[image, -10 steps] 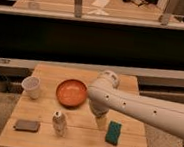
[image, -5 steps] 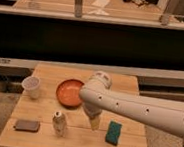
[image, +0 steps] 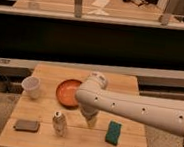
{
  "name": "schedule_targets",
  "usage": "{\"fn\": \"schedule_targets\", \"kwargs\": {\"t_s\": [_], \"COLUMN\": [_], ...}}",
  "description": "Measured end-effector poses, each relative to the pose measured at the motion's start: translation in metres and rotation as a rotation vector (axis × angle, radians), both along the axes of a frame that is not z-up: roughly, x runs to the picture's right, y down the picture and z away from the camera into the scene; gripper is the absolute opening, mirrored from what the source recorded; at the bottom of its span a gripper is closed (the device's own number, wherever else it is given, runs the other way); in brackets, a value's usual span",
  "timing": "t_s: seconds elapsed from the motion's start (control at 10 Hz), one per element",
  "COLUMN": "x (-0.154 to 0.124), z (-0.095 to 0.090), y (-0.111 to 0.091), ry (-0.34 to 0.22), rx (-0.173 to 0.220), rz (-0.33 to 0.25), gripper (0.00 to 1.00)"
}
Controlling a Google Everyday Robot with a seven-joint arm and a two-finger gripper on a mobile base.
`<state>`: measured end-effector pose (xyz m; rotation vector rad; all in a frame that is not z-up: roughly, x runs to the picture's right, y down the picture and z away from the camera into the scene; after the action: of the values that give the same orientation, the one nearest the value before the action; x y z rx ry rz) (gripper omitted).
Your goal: Knock the bottle over
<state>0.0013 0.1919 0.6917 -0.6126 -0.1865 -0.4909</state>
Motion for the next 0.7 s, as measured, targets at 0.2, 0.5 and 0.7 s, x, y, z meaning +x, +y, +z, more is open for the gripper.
{"fn": "schedule_targets", "kwargs": {"t_s": [0.2, 0.5, 0.7], "x": [-0.003, -0.026, -0.032], "z": [0.0, -0.002, -0.003], "y": [-0.001, -0.002, -0.002], "ry": [-0.004, -0.036, -0.042], "rx": [0.002, 0.007, 0.012], "rz": [-0.006, -0.036, -0.054], "gripper": [0.52, 0.23, 0.12]}}
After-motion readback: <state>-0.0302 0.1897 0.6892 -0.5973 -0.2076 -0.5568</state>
